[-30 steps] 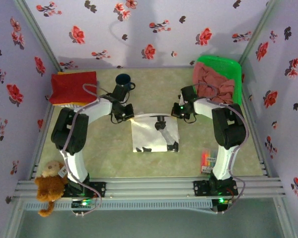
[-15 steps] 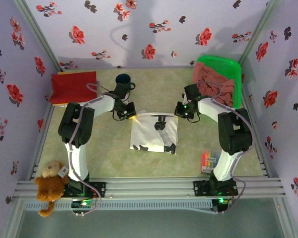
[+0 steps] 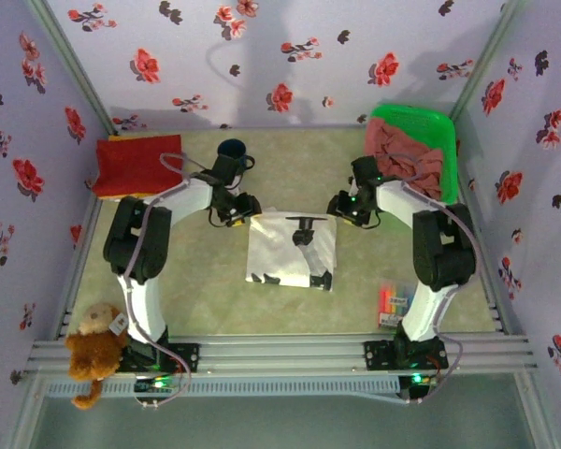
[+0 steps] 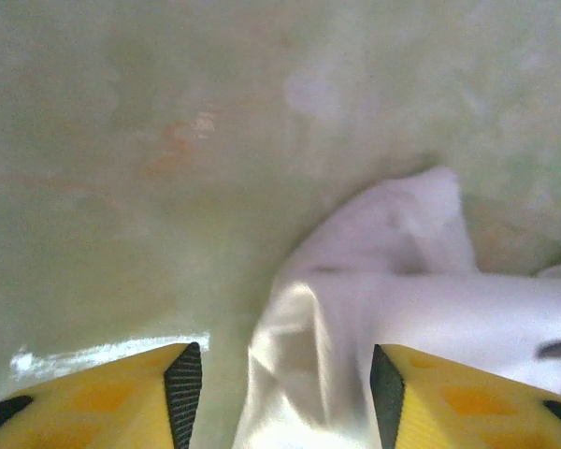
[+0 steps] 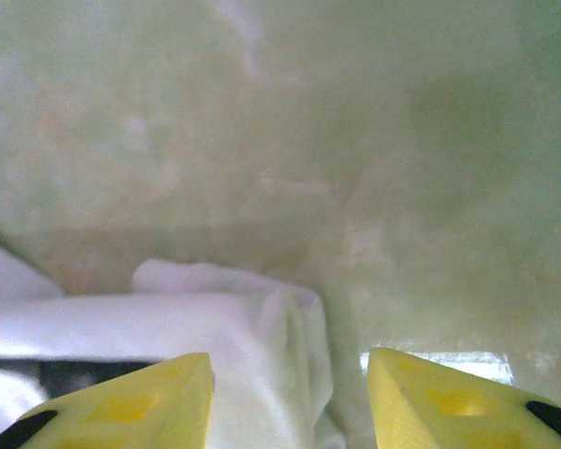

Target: Fold and stack the t-shirts

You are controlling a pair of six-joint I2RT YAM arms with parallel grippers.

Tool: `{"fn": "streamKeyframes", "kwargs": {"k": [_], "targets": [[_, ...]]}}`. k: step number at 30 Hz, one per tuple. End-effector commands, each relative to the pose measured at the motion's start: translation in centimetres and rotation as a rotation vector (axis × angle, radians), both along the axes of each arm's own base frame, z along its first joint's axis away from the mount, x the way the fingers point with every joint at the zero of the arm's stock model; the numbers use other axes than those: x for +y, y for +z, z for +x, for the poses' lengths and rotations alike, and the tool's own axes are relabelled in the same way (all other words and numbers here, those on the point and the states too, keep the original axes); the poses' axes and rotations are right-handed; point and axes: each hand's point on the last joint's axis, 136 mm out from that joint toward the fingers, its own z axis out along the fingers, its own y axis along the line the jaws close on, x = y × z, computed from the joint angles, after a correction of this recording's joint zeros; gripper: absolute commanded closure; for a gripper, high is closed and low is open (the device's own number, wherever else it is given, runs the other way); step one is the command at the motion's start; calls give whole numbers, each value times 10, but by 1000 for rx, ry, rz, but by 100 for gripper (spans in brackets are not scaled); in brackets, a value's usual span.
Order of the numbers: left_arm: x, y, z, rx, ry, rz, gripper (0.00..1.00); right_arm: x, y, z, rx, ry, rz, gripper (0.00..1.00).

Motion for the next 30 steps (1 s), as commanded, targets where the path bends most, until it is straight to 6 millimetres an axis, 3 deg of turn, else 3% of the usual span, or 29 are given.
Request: {"fn": "streamKeyframes", "kwargs": {"k": [1,8,12,14,17,19,20,25,27,30], "targets": [[10,29,-6,-58,-1,11,40,-3,31,-8,-43,-12,10,50],[4,35,-31,-47,-32,13,37,24,46,-25,-67,27,33,49],[-9,27,-49,-34,-85,19,39,38,14,-38,17,-17,81,50],[-15,19,-55,-18,-104,29,38,33,-9,-43,60,-62,60,50],[-20,2,-52,40,-104,23,36,26,-33,-46,96,-81,27,50],[-20,7,-45,72,-134,62,36,29,-36,-47,128,-61,26,51],[-18,16,-42,54,-148,96,36,31,-31,-48,144,-51,30,51],[-10,72,-41,-37,-150,123,33,26,42,-54,28,20,-9,49],[-4,72,-56,-2,-149,128,31,21,57,-60,11,31,-14,49],[6,59,-81,31,-143,164,24,16,61,-76,25,50,-18,48]]}}
